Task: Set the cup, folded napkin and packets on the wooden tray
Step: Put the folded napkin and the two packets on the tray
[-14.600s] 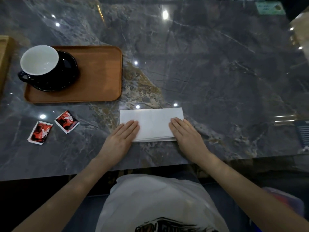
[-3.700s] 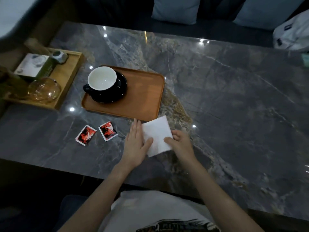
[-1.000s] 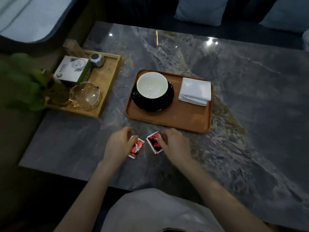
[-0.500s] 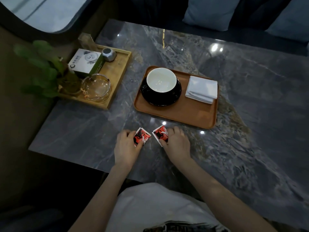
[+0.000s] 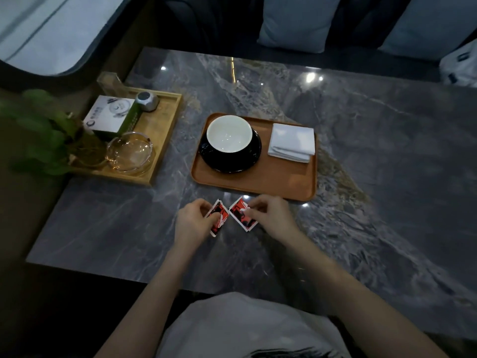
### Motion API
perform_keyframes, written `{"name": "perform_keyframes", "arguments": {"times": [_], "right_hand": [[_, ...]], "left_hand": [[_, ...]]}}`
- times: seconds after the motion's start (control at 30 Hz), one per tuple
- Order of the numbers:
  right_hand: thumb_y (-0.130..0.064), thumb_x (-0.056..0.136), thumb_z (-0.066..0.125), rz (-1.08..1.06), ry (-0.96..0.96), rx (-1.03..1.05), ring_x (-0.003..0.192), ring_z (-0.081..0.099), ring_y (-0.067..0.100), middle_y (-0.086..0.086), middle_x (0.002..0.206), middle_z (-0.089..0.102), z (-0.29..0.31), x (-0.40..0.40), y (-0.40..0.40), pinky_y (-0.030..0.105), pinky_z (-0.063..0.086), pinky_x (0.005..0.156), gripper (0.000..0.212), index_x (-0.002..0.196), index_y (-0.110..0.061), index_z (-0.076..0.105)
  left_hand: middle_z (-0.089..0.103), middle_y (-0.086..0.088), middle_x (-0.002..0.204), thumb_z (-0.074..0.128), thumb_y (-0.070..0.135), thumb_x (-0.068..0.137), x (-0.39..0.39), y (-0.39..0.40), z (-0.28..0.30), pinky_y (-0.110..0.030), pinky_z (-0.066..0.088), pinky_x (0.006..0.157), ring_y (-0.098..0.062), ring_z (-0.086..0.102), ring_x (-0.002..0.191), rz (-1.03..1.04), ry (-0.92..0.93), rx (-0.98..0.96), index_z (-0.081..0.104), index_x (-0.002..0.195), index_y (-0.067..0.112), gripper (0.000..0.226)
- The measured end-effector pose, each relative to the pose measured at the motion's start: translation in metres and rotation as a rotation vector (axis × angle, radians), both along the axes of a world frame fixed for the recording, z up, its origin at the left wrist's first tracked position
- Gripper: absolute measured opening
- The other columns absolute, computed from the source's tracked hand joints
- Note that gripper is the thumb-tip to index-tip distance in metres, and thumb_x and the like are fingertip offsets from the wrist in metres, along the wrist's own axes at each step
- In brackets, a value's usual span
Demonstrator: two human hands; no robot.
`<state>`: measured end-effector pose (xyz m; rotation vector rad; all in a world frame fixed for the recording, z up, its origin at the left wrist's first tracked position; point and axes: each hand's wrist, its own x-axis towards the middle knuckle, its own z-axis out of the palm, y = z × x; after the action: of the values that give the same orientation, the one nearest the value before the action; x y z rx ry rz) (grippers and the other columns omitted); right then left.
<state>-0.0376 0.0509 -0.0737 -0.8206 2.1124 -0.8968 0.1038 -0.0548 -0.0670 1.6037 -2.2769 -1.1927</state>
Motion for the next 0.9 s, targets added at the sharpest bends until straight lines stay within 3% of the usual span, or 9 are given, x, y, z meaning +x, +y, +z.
{"name": "perform_keyframes", "arguments": {"times": [0.07,0.17,0.27,0.37,0.47,0.57,0.7,0.8,0.9], "right_hand": [[-0.013,0.076,0.074,-0.013,-0.020,-0.039,0.070,0.061,0.014,0.006,0.078,0.069,0.008,-0.019,0.001,0.024,0.046,0.066,0.012,0.086,-0.007,0.071],[-0.010,0.076,0.073,-0.029,-0.027,-0.057,0.073,0.060,0.015,0.008,0.078,0.069,0.018,-0.056,0.003,0.025,0.045,0.068,0.011,0.085,-0.004,0.070],[-0.012,0.076,0.073,-0.041,0.025,-0.040,0.076,0.060,0.015,0.006,0.081,0.068,0.026,-0.094,0.005,0.025,0.044,0.068,0.010,0.084,-0.006,0.071],[-0.012,0.078,0.072,-0.046,0.061,0.019,0.078,0.061,0.014,0.004,0.081,0.067,0.029,-0.124,0.005,0.026,0.045,0.072,0.006,0.083,-0.010,0.072],[-0.014,0.078,0.071,0.013,0.106,0.113,0.082,0.061,0.013,0.002,0.084,0.066,0.024,-0.142,0.001,0.024,0.042,0.073,0.012,0.089,-0.009,0.074],[-0.016,0.079,0.071,0.108,0.139,0.168,0.083,0.057,0.012,0.004,0.090,0.068,0.016,-0.150,0.000,0.023,0.039,0.073,0.014,0.091,-0.009,0.073],[-0.017,0.079,0.071,0.203,0.146,0.176,0.081,0.056,0.009,0.005,0.095,0.071,0.005,-0.153,0.000,0.022,0.039,0.071,0.013,0.090,-0.010,0.073],[-0.019,0.079,0.070,0.280,0.184,0.174,0.089,0.059,0.014,0.002,0.094,0.071,-0.003,-0.154,0.000,0.028,0.046,0.080,0.011,0.088,-0.013,0.074],[-0.024,0.080,0.069,0.298,0.283,0.178,0.095,0.046,0.016,0.001,0.094,0.064,-0.006,-0.153,0.002,0.031,0.039,0.085,0.015,0.092,-0.017,0.073]], "left_hand": [[0.069,-0.006,0.077,0.071,0.014,0.074,-0.012,-0.003,0.004,-0.028,0.047,0.070,-0.017,0.063,0.073,-0.003,0.052,0.081,0.068,0.085,0.008,0.013],[0.067,0.002,0.069,0.070,0.011,0.076,-0.034,-0.008,0.003,-0.013,0.047,0.060,0.001,0.061,0.057,-0.006,0.173,0.211,0.068,0.083,0.013,0.008],[0.067,-0.001,0.072,0.069,0.007,0.078,-0.060,-0.010,0.000,-0.021,0.049,0.067,-0.005,0.061,0.061,-0.006,0.241,0.296,0.067,0.084,0.012,0.008],[0.065,-0.002,0.070,0.065,0.001,0.080,-0.082,-0.007,0.000,-0.016,0.050,0.059,0.002,0.060,0.051,0.047,0.342,0.412,0.065,0.089,0.002,0.009],[0.066,-0.002,0.066,0.061,-0.003,0.082,-0.100,-0.003,0.000,-0.022,0.054,0.057,-0.001,0.062,0.048,0.183,0.418,0.606,0.060,0.078,0.007,0.011],[0.064,-0.008,0.075,0.057,-0.003,0.084,-0.112,0.001,0.000,-0.018,0.056,0.052,-0.003,0.065,0.048,0.291,0.435,0.774,0.057,0.079,0.007,0.011],[0.063,-0.010,0.080,0.057,-0.004,0.084,-0.120,0.005,-0.005,-0.016,0.056,0.053,-0.003,0.066,0.050,0.305,0.426,0.812,0.056,0.083,0.006,0.010],[0.063,-0.009,0.081,0.058,-0.005,0.083,-0.122,0.006,-0.009,-0.018,0.057,0.056,-0.006,0.066,0.055,0.310,0.437,0.808,0.054,0.084,0.007,0.013],[0.064,-0.008,0.083,0.060,-0.006,0.081,-0.123,0.007,-0.010,-0.017,0.055,0.053,-0.007,0.067,0.058,0.319,0.457,0.797,0.053,0.087,0.009,0.017]]}}
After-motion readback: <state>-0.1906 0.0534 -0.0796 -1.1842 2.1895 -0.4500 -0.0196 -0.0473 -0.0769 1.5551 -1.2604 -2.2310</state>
